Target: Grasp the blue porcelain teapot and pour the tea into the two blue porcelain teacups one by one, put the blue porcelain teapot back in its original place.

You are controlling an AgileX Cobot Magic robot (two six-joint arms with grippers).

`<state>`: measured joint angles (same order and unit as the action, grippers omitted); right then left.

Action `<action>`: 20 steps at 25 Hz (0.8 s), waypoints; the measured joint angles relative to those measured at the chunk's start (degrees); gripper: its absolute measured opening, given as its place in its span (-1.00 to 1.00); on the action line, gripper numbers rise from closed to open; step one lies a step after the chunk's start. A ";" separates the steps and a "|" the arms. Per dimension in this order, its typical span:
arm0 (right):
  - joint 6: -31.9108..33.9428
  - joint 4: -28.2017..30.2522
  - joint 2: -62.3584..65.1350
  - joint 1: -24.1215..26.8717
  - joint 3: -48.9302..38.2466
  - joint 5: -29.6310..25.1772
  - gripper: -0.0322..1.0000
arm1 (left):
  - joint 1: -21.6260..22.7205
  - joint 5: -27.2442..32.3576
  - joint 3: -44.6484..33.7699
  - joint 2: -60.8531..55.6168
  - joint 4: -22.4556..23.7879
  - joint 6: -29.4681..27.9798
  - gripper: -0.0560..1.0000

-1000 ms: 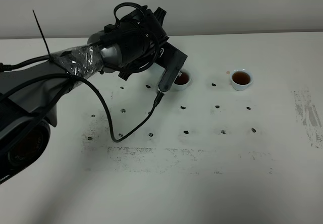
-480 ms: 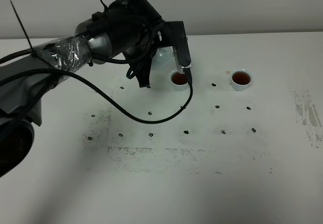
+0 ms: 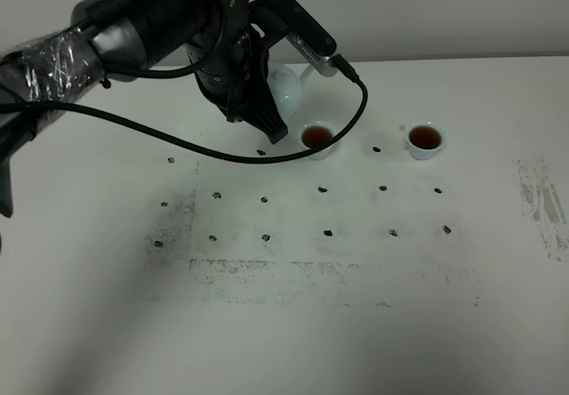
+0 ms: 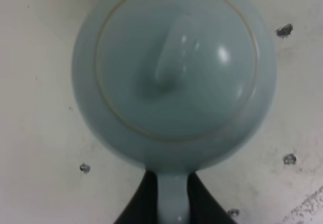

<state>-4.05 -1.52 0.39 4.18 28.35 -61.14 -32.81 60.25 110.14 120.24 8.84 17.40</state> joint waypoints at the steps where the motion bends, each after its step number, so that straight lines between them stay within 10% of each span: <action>1: 0.00 0.00 0.00 0.00 0.00 0.00 0.17 | 0.20 0.58 0.00 -0.25 -0.29 -0.04 -0.83; 20: 0.00 0.00 0.00 0.00 0.00 0.00 0.17 | 7.51 -19.93 -42.22 -22.23 -7.41 -8.56 -0.83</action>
<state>-4.05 -1.52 0.39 4.18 28.35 -61.14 -25.30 40.32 67.92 98.00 1.43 8.84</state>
